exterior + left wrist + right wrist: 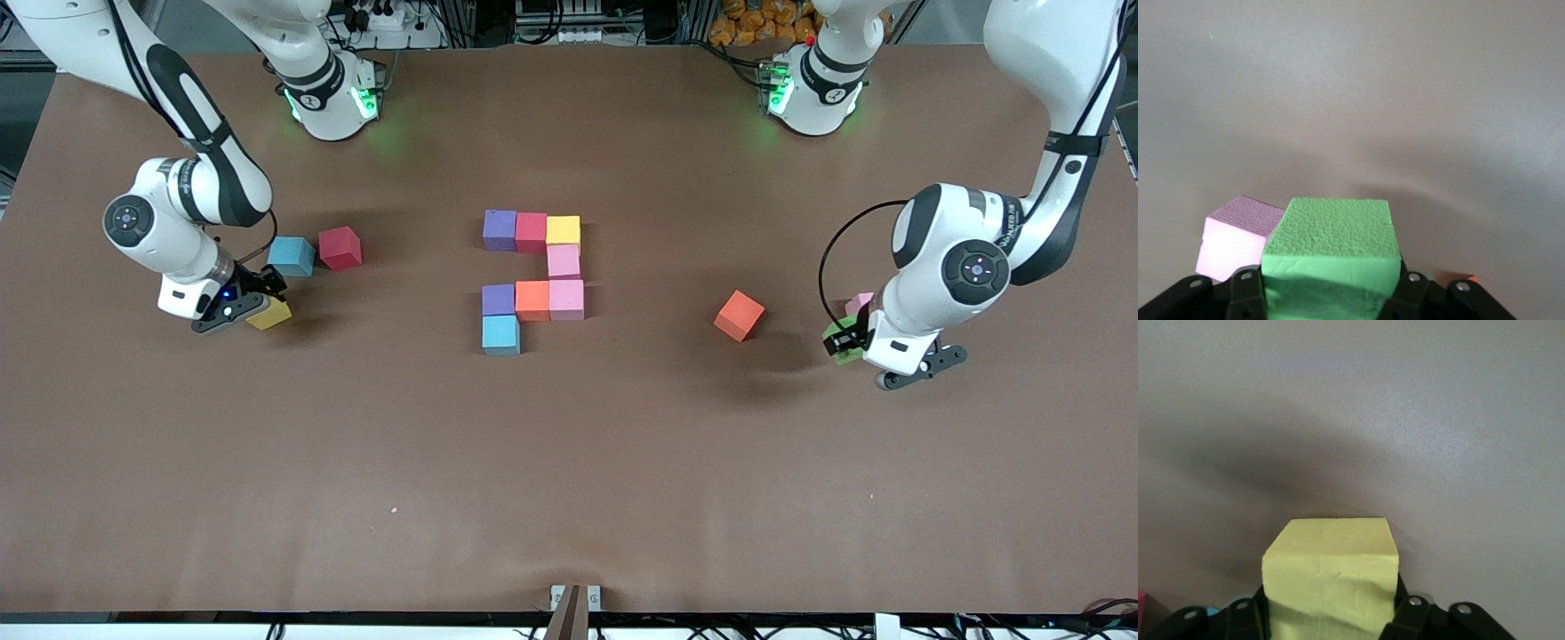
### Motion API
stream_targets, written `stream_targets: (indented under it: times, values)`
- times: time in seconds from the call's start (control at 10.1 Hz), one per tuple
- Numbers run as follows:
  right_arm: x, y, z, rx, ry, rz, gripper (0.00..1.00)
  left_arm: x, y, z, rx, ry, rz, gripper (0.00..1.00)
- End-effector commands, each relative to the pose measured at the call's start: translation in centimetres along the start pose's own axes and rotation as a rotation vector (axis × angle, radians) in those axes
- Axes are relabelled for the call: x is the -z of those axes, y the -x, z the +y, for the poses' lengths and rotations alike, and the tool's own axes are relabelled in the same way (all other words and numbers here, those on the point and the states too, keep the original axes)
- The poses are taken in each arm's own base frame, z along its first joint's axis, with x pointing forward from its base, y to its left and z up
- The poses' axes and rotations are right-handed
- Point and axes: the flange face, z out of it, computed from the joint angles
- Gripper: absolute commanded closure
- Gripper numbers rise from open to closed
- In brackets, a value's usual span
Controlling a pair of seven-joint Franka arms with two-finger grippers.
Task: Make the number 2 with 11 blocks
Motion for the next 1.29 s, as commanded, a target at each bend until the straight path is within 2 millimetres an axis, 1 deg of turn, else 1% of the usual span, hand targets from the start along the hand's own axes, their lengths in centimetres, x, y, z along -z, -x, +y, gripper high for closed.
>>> stream_targets:
  times: [0.0,0.1,0.2,0.3,0.4,0.49,0.59,0.69,0.79,0.99,1.09,1.19]
  values:
    - [1.7,-1.7,-0.2,0.034,0.016,0.035,0.80,2.0,-1.6,2.0,0.038,0.003,-0.034,0.64]
    - [3.2,-3.4,-0.4,0.053,0.034,0.063,0.80,2.8,-2.0,2.6,0.057,0.003,-0.037,0.64]
    - [5.2,-6.1,-1.0,0.081,0.045,0.088,0.80,3.2,-2.3,3.1,0.071,0.007,-0.036,0.64]
    - [7.7,-9.6,-2.6,0.085,0.051,0.110,0.80,3.6,-2.2,4.4,0.084,0.026,-0.044,0.64]
    - [10.1,-13.4,-5.4,0.047,0.054,0.137,0.80,3.8,-2.3,5.0,0.095,0.037,-0.044,0.64]
    - [12.0,-17.2,-8.9,-0.005,0.046,0.159,0.80,3.9,-2.4,5.1,0.106,0.037,-0.044,0.64]
    - [12.6,-20.4,-10.7,-0.087,0.021,0.145,0.80,4.0,-2.4,5.1,0.111,0.038,-0.044,0.64]
    - [13.2,-23.3,-14.0,-0.151,0.002,0.154,0.80,4.0,-2.4,5.1,0.111,0.036,-0.046,0.64]
    - [13.5,-25.2,-16.3,-0.219,-0.014,0.174,0.80,4.0,-2.3,5.0,0.111,0.032,-0.050,0.64]
    - [13.3,-27.9,-19.6,-0.328,-0.046,0.191,0.80,3.8,-2.3,5.2,0.153,0.049,-0.072,0.64]
    - [12.7,-29.6,-21.3,-0.393,-0.070,0.198,0.80,4.1,-2.6,5.4,0.194,0.057,-0.070,0.64]
    - [12.0,-31.8,-23.2,-0.454,-0.095,0.200,0.80,3.9,-2.2,6.5,0.244,0.059,-0.077,0.64]
